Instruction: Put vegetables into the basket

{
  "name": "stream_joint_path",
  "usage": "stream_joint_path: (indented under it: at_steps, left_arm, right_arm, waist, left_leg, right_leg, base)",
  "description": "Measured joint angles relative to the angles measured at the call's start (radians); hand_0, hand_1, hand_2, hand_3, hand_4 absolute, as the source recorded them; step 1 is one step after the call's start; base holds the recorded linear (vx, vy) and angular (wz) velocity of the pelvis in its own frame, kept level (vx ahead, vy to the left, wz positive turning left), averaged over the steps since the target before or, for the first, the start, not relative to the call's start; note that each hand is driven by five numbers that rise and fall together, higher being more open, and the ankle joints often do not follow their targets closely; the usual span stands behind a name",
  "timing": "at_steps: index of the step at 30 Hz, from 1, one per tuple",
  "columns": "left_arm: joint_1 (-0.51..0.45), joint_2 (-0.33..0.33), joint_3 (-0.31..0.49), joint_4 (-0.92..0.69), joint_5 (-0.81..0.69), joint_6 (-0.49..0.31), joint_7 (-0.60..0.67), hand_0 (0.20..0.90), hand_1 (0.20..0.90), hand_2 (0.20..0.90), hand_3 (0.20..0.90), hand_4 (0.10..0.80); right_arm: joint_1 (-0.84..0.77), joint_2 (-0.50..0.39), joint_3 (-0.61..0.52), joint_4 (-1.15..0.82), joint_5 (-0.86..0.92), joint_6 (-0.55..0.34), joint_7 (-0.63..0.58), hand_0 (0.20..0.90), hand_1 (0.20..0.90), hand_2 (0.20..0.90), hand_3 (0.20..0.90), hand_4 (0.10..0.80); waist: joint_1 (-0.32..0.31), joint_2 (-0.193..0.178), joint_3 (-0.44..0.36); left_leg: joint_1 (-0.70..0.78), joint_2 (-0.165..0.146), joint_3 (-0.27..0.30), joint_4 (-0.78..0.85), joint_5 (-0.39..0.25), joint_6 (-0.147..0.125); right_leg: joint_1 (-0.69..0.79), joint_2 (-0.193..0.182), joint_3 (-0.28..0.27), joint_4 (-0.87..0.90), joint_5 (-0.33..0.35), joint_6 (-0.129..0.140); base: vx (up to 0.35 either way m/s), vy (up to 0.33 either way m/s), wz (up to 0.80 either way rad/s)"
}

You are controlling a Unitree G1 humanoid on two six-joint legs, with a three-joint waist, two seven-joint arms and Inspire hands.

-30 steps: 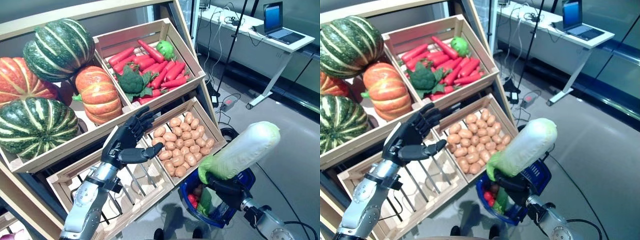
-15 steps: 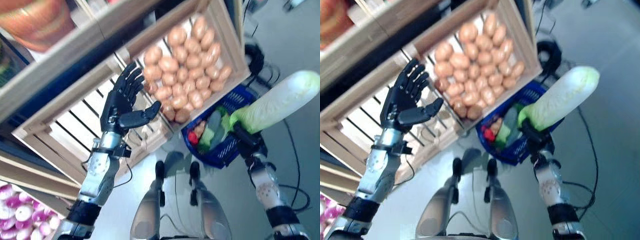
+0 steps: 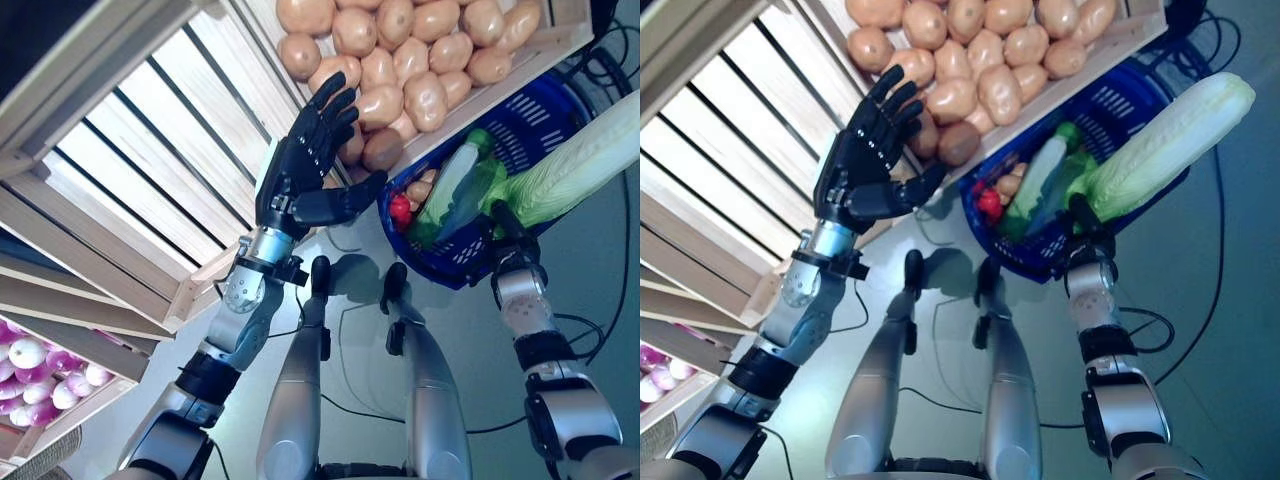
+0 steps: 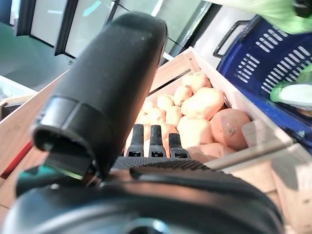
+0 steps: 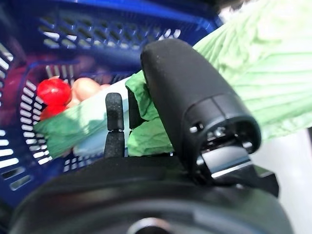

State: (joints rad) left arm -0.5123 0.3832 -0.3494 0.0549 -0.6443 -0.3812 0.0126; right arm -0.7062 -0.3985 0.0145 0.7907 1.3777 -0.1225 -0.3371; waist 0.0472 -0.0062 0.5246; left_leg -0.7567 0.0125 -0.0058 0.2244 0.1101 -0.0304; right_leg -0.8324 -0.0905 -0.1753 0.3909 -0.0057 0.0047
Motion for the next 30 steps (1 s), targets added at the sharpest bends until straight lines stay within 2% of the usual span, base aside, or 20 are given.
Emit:
stream_joint_path:
  at_steps: [7,17,23,24,25,30]
  left_arm:
    - [-0.049,-0.012,-0.020,0.027,-0.003,-0.007,0.000,0.900,0.900,0.900,0.900,0.800]
    - [-0.052,-0.019,-0.020,0.037,-0.022,-0.050,-0.003,0.900,0.900,0.900,0.900,0.800]
    - [-0.053,-0.040,-0.020,0.037,-0.066,-0.072,-0.022,0.900,0.900,0.900,0.900,0.800]
    - [-0.053,-0.048,-0.021,0.037,-0.078,-0.072,-0.027,0.900,0.900,0.900,0.900,0.800]
    - [-0.053,-0.054,-0.021,0.037,-0.078,-0.072,-0.030,0.900,0.900,0.900,0.900,0.800]
    - [-0.054,-0.058,-0.025,0.037,-0.078,-0.084,-0.044,0.900,0.900,0.900,0.900,0.800]
  right_arm:
    - [-0.045,0.019,0.001,0.022,0.170,0.106,0.027,0.300,0.300,0.300,0.300,0.400]
    - [-0.117,0.050,0.001,0.111,0.160,0.207,0.037,0.300,0.300,0.300,0.300,0.400]
    - [-0.135,0.050,0.002,0.147,0.154,0.260,0.036,0.300,0.300,0.300,0.300,0.400]
    - [-0.144,0.048,0.002,0.163,0.150,0.271,0.036,0.641,0.641,0.641,0.641,0.627]
    - [-0.148,0.047,0.002,0.172,0.148,0.275,0.036,0.900,0.900,0.900,0.900,0.800]
    - [-0.170,0.043,0.002,0.195,0.118,0.297,0.035,0.900,0.900,0.900,0.900,0.800]
  waist:
    - [-0.005,0.000,0.000]
    - [0.001,0.001,0.000]
    - [0.011,0.001,0.000]
    - [0.014,0.001,0.000]
    - [0.018,0.001,0.000]
    - [0.027,0.001,0.000]
  left_leg:
    - [-0.041,-0.008,-0.016,0.009,0.006,-0.001]
    - [-0.056,-0.016,-0.017,0.010,0.006,-0.001]
    - [-0.081,-0.017,-0.019,0.010,0.008,0.000]
    - [-0.081,-0.017,-0.019,0.009,0.008,0.000]
    - [-0.081,-0.017,-0.020,0.009,0.008,0.000]
    - [-0.081,-0.016,-0.022,0.006,0.009,-0.001]
  right_leg:
    - [-0.040,-0.004,-0.002,0.014,-0.001,-0.011]
    - [-0.057,-0.011,0.002,0.017,-0.001,-0.001]
    - [-0.083,-0.011,0.002,0.017,0.003,-0.006]
    - [-0.083,-0.011,0.002,0.017,0.003,-0.006]
    - [-0.083,-0.011,0.001,0.016,0.002,-0.006]
    - [-0.082,-0.011,-0.002,0.016,0.002,-0.007]
  base:
    - [-0.007,0.000,0.04]
    - [-0.022,0.035,0.00]
    - [-0.002,0.012,0.00]
    - [0.000,0.000,0.00]
    - [0.000,0.000,0.00]
    - [0.000,0.000,0.00]
